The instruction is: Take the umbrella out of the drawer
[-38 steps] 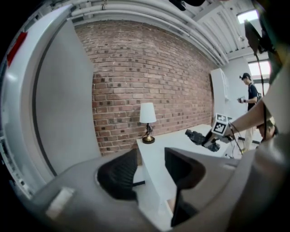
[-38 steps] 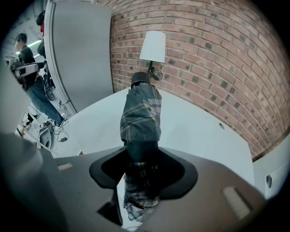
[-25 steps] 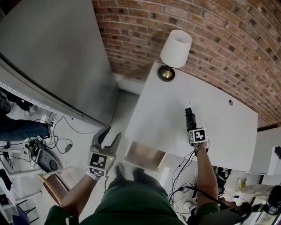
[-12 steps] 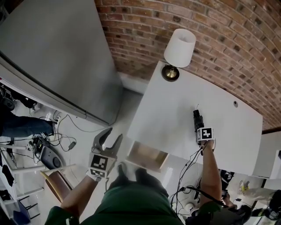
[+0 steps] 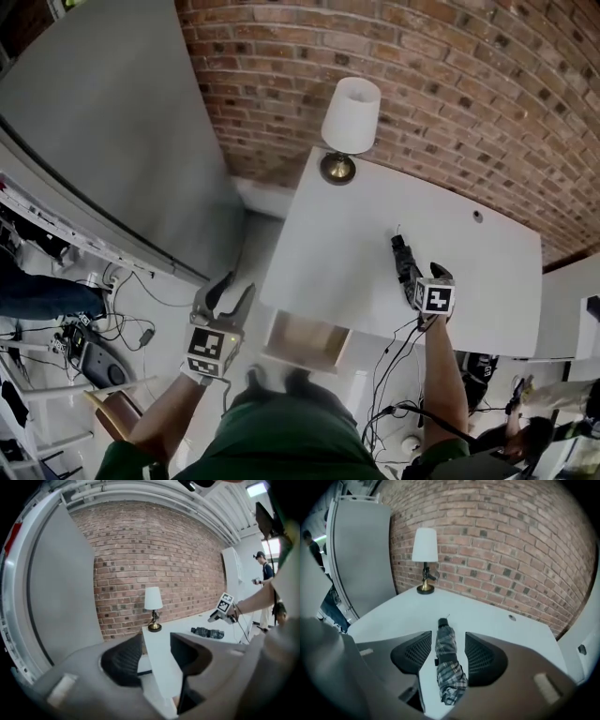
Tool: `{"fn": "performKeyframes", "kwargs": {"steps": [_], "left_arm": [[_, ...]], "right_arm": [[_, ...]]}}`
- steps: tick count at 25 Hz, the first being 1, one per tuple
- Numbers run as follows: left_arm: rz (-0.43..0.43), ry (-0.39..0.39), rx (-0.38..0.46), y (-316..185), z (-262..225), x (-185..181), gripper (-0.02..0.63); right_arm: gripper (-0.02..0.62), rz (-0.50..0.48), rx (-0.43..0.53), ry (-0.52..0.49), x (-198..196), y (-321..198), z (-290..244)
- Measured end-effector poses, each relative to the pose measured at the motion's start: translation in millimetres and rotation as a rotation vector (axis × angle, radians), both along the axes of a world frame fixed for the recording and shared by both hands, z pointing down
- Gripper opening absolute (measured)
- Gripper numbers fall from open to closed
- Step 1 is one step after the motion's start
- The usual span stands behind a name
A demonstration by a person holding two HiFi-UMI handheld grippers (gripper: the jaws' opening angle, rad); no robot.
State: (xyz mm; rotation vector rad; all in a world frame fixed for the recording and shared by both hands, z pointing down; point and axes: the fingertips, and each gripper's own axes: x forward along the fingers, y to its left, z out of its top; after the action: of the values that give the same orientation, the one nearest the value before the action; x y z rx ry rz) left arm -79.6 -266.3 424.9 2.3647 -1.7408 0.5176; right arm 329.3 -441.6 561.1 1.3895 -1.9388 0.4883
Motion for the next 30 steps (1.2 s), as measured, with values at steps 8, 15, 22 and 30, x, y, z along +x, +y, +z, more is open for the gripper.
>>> {"fn": "performKeyframes", "kwargs": {"steps": [8,15,22,30], "left_arm": [[0.049,0.025,0.148,-7,-60,-18,0.162],[0.077,0.043,0.262,-1,-116,-45,0.147],[0.105,0.037,0.376,22,-166,-56,0.143],[0.110,0.066,0.495,62,-221,-69,0.134]], "right_arm": [[0.185,0.042,0.267,-0.132,-18,53,-136],[0.104,0.102,0.562,-0.149,-41,123,-251],[0.083,0.128,0.752,-0.190,-68,189,-323],[0.083,0.152,0.927,-0.233,-87,264,-374]]}}
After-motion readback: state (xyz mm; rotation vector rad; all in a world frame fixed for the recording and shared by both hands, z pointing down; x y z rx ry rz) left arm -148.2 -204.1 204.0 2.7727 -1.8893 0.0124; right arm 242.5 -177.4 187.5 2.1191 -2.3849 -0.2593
